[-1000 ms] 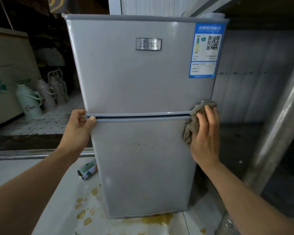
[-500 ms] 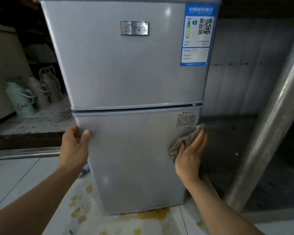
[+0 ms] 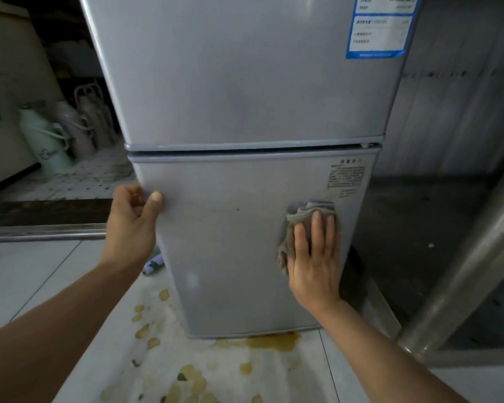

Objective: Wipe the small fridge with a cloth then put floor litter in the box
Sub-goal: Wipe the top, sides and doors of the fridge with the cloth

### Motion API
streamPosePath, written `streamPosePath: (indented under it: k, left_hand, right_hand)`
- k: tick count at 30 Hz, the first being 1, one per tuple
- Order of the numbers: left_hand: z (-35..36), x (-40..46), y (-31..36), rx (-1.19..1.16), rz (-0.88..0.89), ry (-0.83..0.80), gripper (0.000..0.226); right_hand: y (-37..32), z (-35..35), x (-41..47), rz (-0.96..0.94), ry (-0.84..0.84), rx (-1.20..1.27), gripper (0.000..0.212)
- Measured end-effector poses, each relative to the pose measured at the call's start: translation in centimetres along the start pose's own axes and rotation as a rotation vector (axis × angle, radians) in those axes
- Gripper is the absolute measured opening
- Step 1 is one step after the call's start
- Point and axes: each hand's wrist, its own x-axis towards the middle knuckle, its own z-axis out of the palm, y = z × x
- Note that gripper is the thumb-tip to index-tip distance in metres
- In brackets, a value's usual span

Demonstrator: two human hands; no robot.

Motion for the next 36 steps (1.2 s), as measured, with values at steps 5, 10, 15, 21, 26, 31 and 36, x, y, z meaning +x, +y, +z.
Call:
streamPosePath:
  k: [5,10,15,21,26,31,36]
  left_hand:
    - [0.0,-0.3,0.3,-0.027,-0.011,-0.018,0.016]
    - [-0.4,-1.2,-1.1,0.05,-0.073,-0.124,0.02]
    - [-0.9,-2.0,-2.7,0.14,-0.111,-0.163,0.011]
    - [-1.4,-1.6,-2.4,0.136,-0.178,-0.189,0.008]
    - [-2.4,-1.5,-2.1,0.001,-0.271,-0.188,0.023]
    - [-3.1,-2.2,-2.2,-0.091,-0.319,-0.249,0.027]
    - [-3.8,-2.3,-2.0,-0.148,-0.436,-0.309,0.03]
  right_hand:
    - [-1.3,-1.5,7.5,-0.038,0.102,0.092,0.063]
    - [-2.4,-0.8,10.0,-0.155,0.169,0.03,0.067]
    - [-2.2,0.4,3.3,-0.704,-0.077,-0.173,0.067]
    - [-3.7,-1.2,9.5,-0.592,0.015,-0.111,0.055]
    - [-7.2,-0.4,10.8,-0.44,0.084,-0.084,0.052]
    - [-7.1,-0.9,6.8,-0.974,-0.194,-0.256,0.072]
    - [-8.7,-1.8,13.0,-0.772,-0.045,-0.179,0.061]
